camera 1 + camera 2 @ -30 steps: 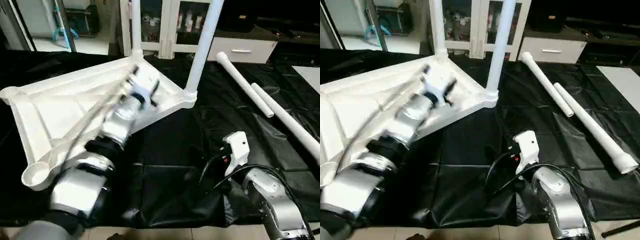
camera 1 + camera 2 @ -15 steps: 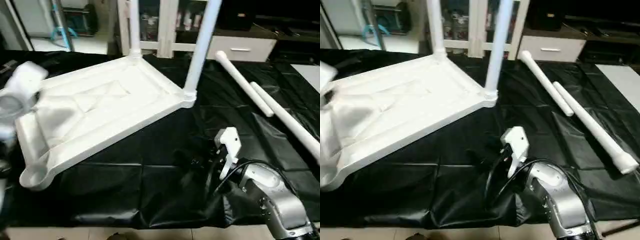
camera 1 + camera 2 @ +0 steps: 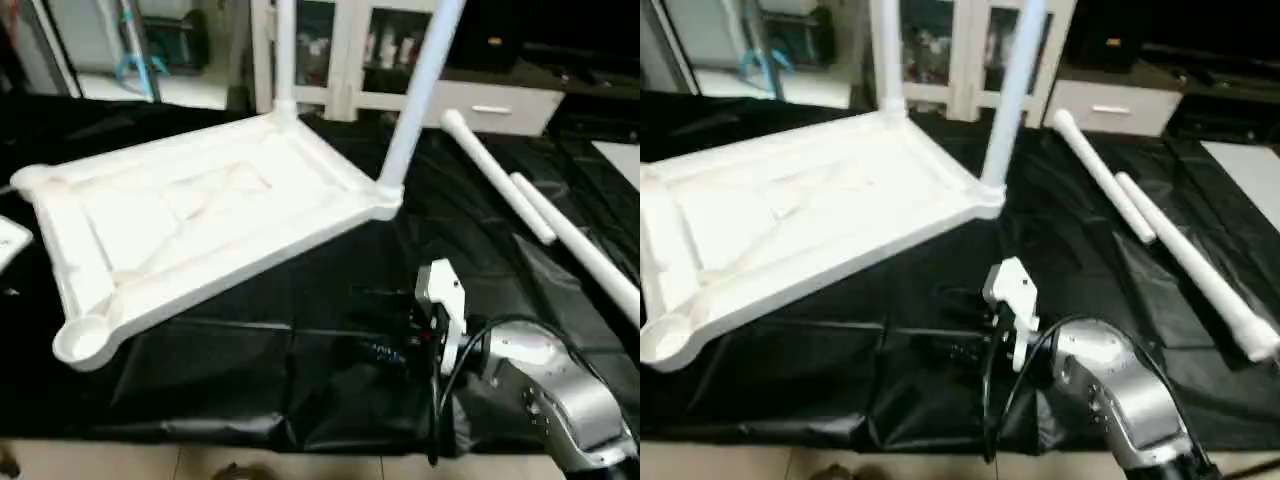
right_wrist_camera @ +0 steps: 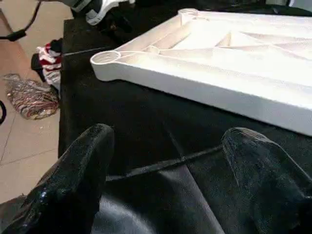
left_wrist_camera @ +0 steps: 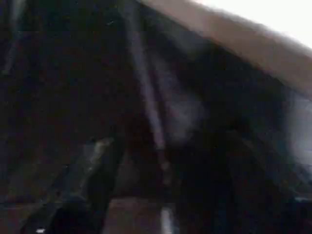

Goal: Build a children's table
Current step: Rotate table base

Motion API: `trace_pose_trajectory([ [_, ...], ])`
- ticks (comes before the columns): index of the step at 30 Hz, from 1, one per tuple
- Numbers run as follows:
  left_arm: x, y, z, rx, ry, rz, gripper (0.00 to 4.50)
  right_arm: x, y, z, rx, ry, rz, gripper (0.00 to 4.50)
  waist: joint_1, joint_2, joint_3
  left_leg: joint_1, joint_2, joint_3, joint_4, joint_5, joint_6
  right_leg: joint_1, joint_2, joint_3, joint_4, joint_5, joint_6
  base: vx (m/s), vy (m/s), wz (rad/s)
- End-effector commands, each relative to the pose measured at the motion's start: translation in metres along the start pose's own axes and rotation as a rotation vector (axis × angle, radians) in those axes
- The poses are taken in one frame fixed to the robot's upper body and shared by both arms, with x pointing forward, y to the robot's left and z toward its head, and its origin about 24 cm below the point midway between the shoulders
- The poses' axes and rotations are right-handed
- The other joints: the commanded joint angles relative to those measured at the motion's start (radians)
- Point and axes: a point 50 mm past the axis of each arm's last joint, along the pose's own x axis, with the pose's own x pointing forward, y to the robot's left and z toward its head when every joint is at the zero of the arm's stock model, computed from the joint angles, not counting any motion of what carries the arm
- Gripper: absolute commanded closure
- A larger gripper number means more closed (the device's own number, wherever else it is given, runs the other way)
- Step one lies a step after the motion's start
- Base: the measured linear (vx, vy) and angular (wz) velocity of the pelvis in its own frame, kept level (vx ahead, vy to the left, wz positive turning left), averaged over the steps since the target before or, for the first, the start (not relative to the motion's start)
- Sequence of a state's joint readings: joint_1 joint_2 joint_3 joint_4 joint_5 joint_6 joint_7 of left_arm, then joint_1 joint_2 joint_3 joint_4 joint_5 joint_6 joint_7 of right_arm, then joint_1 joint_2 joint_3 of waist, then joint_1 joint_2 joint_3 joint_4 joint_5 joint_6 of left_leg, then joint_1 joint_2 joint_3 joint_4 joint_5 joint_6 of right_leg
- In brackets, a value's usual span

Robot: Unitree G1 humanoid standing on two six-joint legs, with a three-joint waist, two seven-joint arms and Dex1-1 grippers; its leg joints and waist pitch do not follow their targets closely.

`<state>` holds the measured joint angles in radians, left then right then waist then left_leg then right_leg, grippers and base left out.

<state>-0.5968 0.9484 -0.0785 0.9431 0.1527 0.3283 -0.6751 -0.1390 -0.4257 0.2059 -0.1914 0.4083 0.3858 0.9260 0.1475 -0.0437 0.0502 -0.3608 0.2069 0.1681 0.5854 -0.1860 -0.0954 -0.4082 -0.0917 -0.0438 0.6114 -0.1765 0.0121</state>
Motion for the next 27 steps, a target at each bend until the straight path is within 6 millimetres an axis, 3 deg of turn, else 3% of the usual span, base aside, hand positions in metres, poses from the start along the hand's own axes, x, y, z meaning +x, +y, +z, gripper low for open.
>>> trace_pose_trajectory([
  [1, 0.005, -0.025, 0.007, 0.028, -0.015, -0.175, 0.49, -0.003, -0.002, 0.002, -0.01, 0.016, 0.008, 0.64, -0.006, 0.027, -0.05, 0.022, 0.025, -0.008, -0.096, -0.396, -0.067, 0.028, -0.053, 0.037, -0.069, -0.268, -0.171, 0.0, 0.0, 0.0],
  [4, -0.002, -0.044, 0.02, 0.091, -0.098, -0.34, 0.34, -0.006, -0.004, 0.002, -0.015, 0.018, -0.007, 0.64, -0.007, 0.028, -0.044, 0.026, 0.026, -0.009, -0.1, -0.438, -0.065, 0.022, -0.053, 0.039, -0.079, -0.357, -0.156, 0.0, 0.0, 0.0],
  [8, -0.011, -0.06, 0.032, 0.116, -0.189, -0.48, 0.1, -0.008, -0.005, 0.001, -0.015, 0.025, -0.014, 0.64, -0.006, 0.03, -0.047, 0.031, 0.024, -0.006, -0.098, -0.445, -0.065, 0.017, -0.047, 0.039, -0.077, -0.338, -0.168, 0.0, 0.0, 0.0],
  [9, -0.015, -0.075, 0.037, 0.136, -0.225, -0.583, 0.1, -0.009, -0.007, 0.0, -0.016, 0.031, -0.023, 0.64, -0.006, 0.03, -0.047, 0.03, 0.024, -0.006, -0.098, -0.442, -0.066, 0.018, -0.046, 0.038, -0.077, -0.329, -0.169, 0.0, 0.0, 0.0],
  [10, -0.016, -0.079, 0.038, 0.141, -0.229, -0.606, 0.1, -0.009, -0.007, 0.0, -0.016, 0.032, -0.025, 0.64, -0.007, 0.031, -0.048, 0.025, 0.023, -0.006, -0.099, -0.431, -0.067, 0.023, -0.044, 0.036, -0.074, -0.304, -0.171, 0.0, 0.0, 0.0],
  [14, -0.023, -0.103, 0.048, 0.154, -0.277, -0.73, 0.1, -0.012, -0.008, -0.002, -0.014, 0.043, -0.025, 0.64, -0.012, 0.028, -0.05, 0.022, 0.02, -0.004, -0.096, -0.401, -0.058, 0.028, -0.042, 0.036, -0.071, -0.284, -0.172, 0.0, 0.0, 0.0],
  [20, -0.025, -0.137, 0.067, 0.162, -0.356, -0.836, 0.1, -0.018, -0.011, -0.009, -0.018, 0.087, -0.044, 0.64, -0.009, 0.028, -0.052, 0.02, 0.018, -0.001, -0.091, -0.368, -0.051, 0.033, -0.04, 0.034, -0.07, -0.262, -0.179, 0.0, 0.0, 0.0],
  [25, -0.031, -0.179, 0.087, 0.219, -0.42, -0.97, 0.1, -0.024, -0.017, -0.01, -0.022, 0.093, -0.098, 0.64, -0.014, 0.025, -0.055, 0.017, 0.018, 0.0, -0.089, -0.333, -0.044, 0.038, -0.039, 0.034, -0.07, -0.245, -0.179, 0.0, 0.0, 0.0],
  [27, -0.031, -0.184, 0.089, 0.232, -0.424, -0.981, 0.1, -0.025, -0.017, -0.01, -0.023, 0.092, -0.105, 0.64, -0.014, 0.024, -0.055, 0.015, 0.017, 0.001, -0.087, -0.322, -0.039, 0.04, -0.038, 0.034, -0.07, -0.24, -0.178, 0.0, 0.0, 0.0],
])
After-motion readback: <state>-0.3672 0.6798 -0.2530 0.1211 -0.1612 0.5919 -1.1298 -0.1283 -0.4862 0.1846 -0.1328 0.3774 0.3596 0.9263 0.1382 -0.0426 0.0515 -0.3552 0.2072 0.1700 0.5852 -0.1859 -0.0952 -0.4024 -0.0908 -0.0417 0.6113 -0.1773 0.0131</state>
